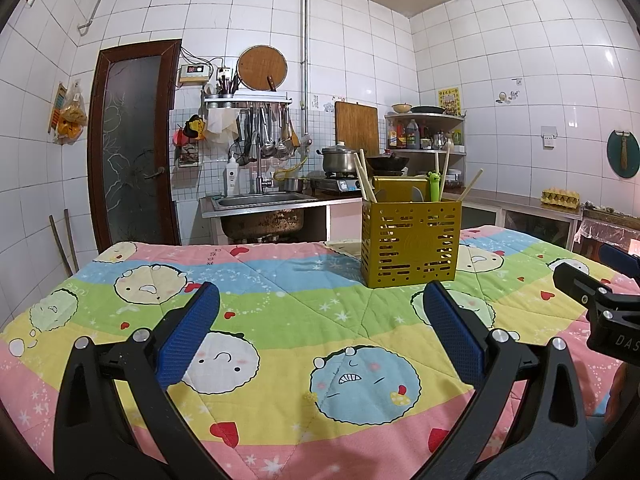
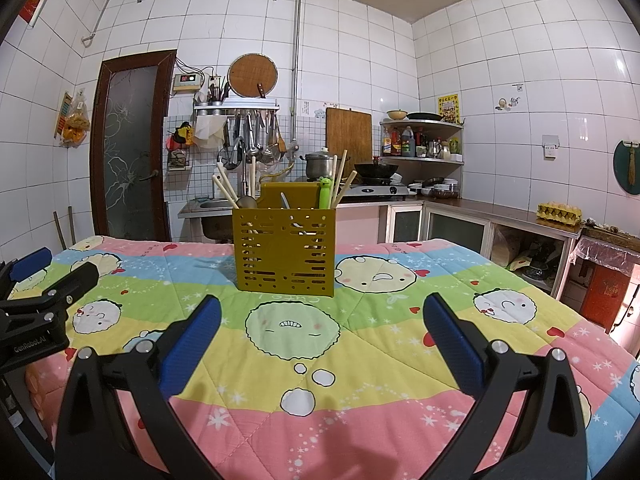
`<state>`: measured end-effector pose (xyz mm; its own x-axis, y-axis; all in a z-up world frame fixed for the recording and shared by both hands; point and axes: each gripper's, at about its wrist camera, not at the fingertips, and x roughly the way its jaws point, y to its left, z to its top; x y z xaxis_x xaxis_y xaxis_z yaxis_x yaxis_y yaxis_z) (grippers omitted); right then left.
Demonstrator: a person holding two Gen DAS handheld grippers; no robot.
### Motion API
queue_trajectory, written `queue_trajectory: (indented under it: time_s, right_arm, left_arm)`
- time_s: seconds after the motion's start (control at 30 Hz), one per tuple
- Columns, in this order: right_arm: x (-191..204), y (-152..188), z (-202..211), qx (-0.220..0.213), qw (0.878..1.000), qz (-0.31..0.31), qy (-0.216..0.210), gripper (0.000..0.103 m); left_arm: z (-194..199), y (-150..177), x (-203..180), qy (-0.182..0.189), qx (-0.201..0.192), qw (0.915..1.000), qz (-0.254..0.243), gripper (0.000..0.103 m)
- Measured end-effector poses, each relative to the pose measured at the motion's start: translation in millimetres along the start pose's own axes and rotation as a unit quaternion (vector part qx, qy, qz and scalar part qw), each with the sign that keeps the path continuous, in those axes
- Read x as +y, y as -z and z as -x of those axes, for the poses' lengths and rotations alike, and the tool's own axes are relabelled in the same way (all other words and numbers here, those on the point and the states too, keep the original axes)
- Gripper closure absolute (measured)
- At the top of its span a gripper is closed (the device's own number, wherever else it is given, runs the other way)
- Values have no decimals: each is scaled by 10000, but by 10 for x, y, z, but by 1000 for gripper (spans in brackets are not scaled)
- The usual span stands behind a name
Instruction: Organize utensils
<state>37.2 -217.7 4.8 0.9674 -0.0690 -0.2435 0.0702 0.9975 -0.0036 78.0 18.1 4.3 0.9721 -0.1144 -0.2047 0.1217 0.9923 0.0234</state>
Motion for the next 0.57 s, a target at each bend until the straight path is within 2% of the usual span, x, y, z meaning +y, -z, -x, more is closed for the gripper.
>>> queue_trajectory:
  time_s: [0.57]
  right_arm:
    - [-8, -6, 8, 9, 10000, -10, 12, 4]
  left_arm:
    - [-22, -67, 19, -25, 2, 10000, 20, 5]
